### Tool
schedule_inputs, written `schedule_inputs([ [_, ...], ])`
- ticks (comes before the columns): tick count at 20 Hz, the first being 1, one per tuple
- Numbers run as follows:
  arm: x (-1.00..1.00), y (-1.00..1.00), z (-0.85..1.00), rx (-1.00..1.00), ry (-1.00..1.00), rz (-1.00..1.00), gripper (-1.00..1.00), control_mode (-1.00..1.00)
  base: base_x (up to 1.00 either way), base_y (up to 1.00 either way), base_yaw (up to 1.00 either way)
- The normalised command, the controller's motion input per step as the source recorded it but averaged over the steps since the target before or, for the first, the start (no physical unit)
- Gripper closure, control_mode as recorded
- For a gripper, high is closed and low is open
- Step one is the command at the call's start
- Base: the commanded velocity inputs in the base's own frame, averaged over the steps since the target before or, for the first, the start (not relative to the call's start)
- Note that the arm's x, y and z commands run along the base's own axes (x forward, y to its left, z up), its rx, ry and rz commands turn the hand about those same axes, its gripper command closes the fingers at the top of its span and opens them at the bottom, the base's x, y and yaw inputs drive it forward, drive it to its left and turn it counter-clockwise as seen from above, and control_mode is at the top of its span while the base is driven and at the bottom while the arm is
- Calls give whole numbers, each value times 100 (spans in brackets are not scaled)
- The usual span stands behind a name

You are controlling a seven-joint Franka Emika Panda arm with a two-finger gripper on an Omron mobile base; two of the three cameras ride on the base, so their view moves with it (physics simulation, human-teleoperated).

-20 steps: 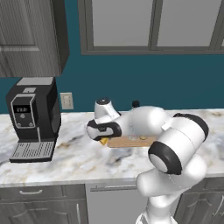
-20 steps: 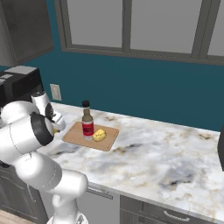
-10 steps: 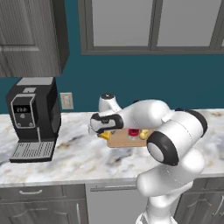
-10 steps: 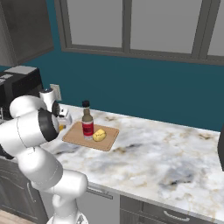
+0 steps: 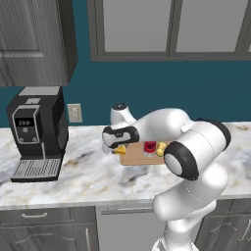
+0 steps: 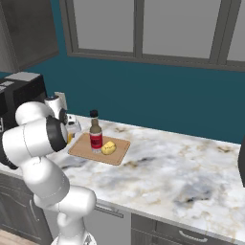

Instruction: Retrieve the reheated potato from the microwave, then place the potato, cheese, and condiment on the cutting board.

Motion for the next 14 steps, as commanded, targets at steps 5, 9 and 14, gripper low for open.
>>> schedule_inputs([
  [5, 5, -7, 0, -13, 0, 28, 100, -100, 0, 0, 0],
  [9, 8, -18, 0, -9, 2, 24, 100, -100, 0, 0, 0],
  [14, 3, -22, -1, -1, 2, 19, 100, -100, 0, 0, 0],
])
